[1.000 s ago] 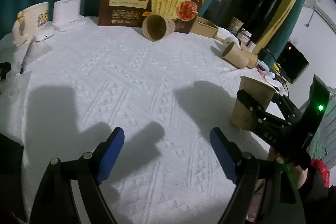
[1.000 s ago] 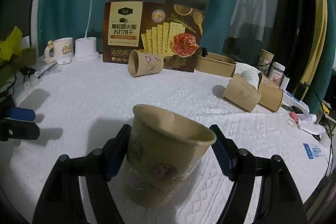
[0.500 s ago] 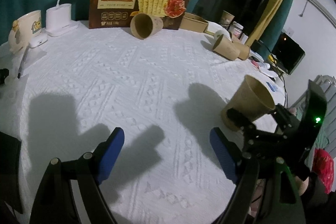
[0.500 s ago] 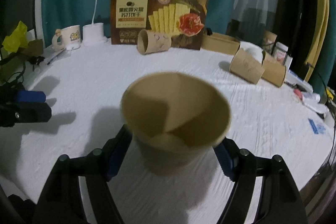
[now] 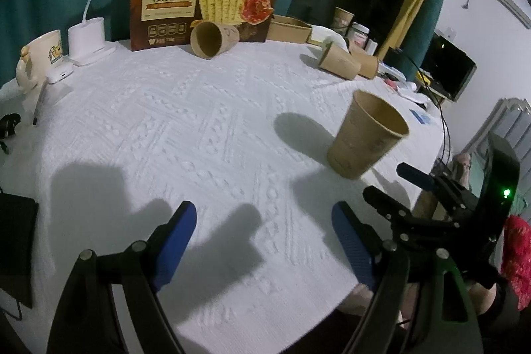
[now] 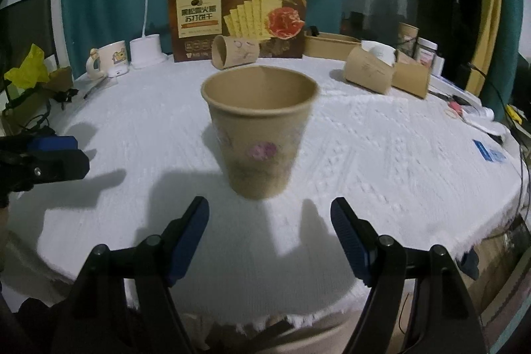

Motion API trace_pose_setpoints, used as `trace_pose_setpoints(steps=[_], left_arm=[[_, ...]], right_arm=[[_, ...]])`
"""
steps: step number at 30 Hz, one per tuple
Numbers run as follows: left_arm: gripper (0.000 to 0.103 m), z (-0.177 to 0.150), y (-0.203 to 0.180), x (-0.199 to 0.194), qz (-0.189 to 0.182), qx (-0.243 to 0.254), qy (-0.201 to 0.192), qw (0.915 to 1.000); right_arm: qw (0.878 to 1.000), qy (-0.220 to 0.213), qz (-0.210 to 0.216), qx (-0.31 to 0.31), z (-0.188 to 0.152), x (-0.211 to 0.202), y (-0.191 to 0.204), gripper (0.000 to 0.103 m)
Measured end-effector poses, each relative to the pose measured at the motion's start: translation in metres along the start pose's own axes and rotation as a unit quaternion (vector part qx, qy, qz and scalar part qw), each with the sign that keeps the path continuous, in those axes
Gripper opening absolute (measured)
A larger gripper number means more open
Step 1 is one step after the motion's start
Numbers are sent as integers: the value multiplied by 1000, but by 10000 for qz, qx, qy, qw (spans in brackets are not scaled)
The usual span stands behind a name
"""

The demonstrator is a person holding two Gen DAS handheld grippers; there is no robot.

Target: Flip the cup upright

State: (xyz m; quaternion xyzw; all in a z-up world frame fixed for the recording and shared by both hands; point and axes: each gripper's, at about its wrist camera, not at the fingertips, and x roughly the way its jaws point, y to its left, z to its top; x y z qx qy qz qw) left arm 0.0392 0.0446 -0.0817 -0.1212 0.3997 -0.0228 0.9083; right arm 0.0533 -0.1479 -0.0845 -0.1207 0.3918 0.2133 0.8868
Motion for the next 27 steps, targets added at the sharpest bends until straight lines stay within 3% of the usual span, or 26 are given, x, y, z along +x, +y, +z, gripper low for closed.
trace_pose_setpoints(steps=[7, 14, 17, 27], left_arm=[[84, -6, -24, -10, 9, 359, -140, 9993], [84, -7, -52, -30, -69, 690, -545, 9961], [92, -7, -64, -34, -107, 856, -580, 9946], [93, -2, -94, -49, -35, 1404, -887, 9861]], right_arm=[[9992, -17, -175, 359, -13, -26, -23, 74], [9969, -212, -438, 621, -19, -57, -43, 74], [9954, -300, -508, 757, -19, -71, -53, 74], [9905, -570, -669, 1059, -12, -109, -75, 74]])
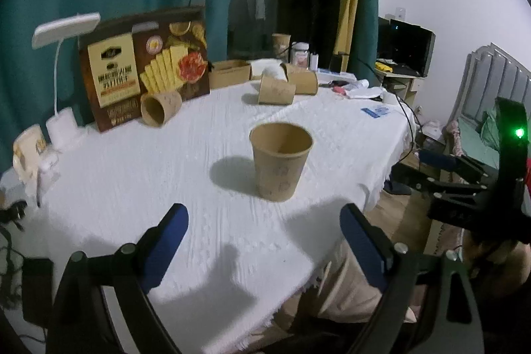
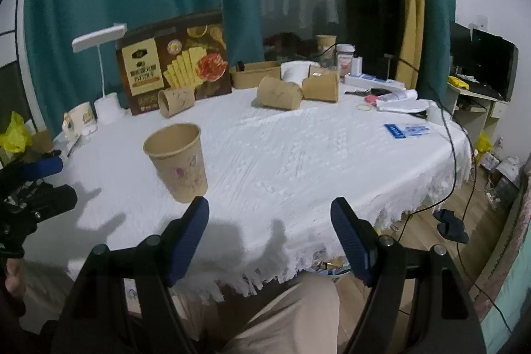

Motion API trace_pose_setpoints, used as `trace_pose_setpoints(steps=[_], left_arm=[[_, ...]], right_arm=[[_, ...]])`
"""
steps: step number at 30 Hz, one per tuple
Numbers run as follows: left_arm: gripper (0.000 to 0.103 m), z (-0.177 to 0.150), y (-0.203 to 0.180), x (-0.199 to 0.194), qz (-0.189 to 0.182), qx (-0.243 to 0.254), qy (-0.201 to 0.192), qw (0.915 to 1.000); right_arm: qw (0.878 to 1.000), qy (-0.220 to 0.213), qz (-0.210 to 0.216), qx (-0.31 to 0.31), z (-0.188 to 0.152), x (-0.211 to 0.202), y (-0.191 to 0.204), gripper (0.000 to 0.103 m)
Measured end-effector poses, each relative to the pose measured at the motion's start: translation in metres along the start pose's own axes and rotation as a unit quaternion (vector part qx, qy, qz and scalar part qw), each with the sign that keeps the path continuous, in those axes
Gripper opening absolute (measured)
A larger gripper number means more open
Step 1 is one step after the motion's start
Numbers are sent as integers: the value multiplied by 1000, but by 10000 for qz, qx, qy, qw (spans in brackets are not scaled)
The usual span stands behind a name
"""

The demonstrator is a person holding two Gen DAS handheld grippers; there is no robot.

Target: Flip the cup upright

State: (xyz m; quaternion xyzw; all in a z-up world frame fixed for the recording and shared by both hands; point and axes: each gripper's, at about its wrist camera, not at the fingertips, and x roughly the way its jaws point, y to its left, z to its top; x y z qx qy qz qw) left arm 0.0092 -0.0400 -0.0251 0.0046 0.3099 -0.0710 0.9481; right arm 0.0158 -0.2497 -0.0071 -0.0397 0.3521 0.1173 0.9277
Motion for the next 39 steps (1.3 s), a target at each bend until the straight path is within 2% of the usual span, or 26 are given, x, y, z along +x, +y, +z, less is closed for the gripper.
trace_pose_setpoints(steps=[6, 15, 22, 25, 29, 39], left_arm=[[96, 16, -10, -18, 52, 301, -555, 9980], [96, 42, -14, -49, 27, 378, -1167, 9924], [98, 57, -8, -70, 175, 358, -1553, 9871], [99, 59, -3, -78, 201, 334, -1680, 9850], [100, 58, 7, -92, 191, 245, -1897, 9813], [102, 50, 37, -120, 240, 10, -2220, 9747]], right_arm=[[9996, -270, -77, 4, 15, -23, -7, 74], [9970, -746, -208, -72, 41, -66, -7, 74], [9939, -1068, -276, -44, 58, -97, 2, 74], [9928, -1173, -231, -41, 62, -109, 8, 74], [9910, -1325, -157, -72, 65, -127, 21, 79], [9868, -1597, -185, -195, 72, -146, 53, 80]])
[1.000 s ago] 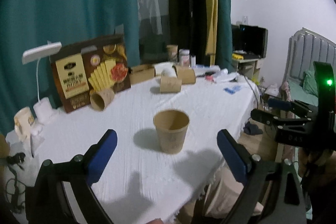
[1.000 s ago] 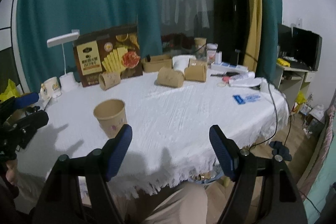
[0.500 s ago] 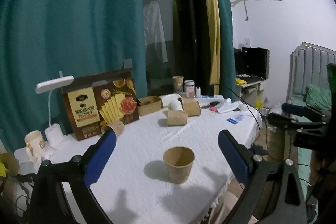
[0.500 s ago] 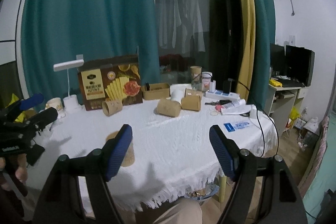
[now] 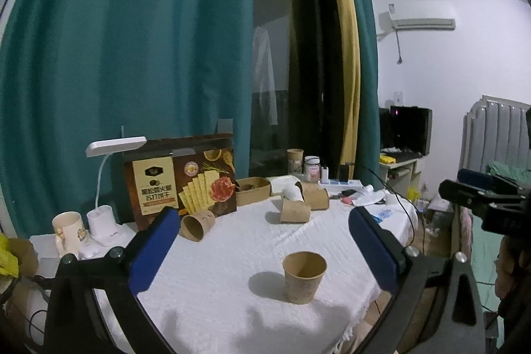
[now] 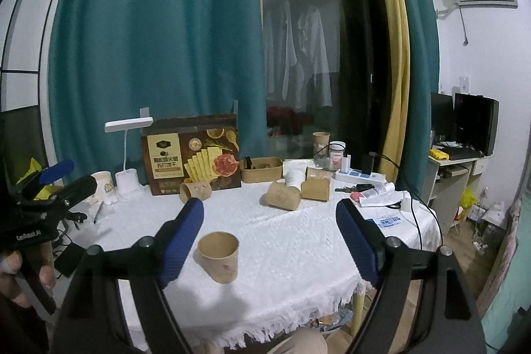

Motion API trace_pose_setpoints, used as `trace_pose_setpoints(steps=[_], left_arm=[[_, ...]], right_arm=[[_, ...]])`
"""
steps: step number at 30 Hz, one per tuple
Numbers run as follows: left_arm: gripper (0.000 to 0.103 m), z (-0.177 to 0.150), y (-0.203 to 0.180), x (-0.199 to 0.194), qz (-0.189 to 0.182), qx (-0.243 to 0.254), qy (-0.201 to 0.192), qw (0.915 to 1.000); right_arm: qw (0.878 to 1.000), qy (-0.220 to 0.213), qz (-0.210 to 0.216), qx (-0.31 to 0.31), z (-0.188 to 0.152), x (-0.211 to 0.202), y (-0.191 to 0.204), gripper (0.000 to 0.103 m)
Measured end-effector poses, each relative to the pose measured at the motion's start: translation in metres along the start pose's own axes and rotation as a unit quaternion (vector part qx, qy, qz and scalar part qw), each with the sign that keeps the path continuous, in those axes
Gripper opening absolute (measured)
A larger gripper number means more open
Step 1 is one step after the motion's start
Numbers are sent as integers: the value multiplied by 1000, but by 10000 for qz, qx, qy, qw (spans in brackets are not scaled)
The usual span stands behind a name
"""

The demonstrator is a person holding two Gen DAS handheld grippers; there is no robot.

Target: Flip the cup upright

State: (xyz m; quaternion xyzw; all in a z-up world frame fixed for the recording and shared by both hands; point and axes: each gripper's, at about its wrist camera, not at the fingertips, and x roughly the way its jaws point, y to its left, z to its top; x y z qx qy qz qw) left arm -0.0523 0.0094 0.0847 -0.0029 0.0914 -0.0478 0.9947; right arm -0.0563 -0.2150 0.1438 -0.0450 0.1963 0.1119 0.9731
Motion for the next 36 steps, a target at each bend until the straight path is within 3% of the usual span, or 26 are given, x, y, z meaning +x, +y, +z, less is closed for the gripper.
trace_pose_setpoints(steps=[17, 36], left_arm=[[102, -7, 40, -16, -19, -235, -229, 9995], [102, -19, 43, -3, -9, -286, -54, 9996]], right_arm=[[9999, 18, -33, -156, 1, 10, 39, 81], [9992, 367, 35, -159, -11, 42, 45, 81]])
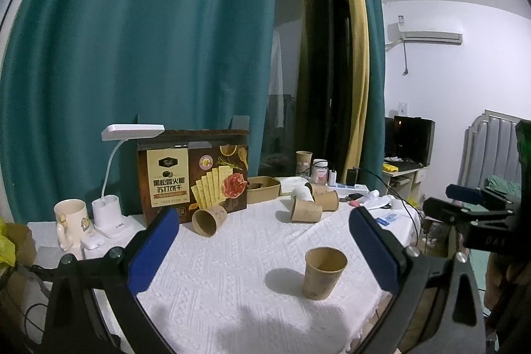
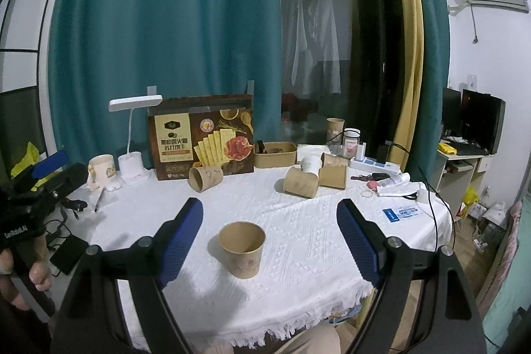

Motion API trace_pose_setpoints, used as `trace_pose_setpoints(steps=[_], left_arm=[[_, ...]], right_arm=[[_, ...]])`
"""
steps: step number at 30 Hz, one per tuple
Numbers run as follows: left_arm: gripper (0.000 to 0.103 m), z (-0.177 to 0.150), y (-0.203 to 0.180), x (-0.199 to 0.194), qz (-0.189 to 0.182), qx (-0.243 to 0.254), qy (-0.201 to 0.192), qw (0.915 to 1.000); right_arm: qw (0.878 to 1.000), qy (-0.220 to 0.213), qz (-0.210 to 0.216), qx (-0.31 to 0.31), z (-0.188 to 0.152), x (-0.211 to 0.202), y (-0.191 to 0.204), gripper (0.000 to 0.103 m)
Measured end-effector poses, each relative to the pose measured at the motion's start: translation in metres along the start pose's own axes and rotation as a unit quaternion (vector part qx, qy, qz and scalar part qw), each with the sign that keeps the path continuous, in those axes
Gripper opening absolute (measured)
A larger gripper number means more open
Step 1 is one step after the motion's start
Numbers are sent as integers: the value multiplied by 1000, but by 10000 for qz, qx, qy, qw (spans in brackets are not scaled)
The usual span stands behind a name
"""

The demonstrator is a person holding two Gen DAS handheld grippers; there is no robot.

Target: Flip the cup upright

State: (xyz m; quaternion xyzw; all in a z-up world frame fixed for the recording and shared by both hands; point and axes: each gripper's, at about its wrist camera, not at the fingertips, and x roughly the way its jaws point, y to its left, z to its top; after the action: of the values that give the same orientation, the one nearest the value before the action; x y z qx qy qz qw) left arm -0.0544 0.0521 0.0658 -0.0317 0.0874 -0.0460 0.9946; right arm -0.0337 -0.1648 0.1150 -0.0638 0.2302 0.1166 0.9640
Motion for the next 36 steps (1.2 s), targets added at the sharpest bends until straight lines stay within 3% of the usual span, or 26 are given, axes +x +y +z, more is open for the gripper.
trace_pose_setpoints(steps=[36], left_arm=[[102, 1, -3, 0, 9, -6, 26, 10000]], right_arm=[[10000, 24, 46, -14, -1, 4, -1, 81]])
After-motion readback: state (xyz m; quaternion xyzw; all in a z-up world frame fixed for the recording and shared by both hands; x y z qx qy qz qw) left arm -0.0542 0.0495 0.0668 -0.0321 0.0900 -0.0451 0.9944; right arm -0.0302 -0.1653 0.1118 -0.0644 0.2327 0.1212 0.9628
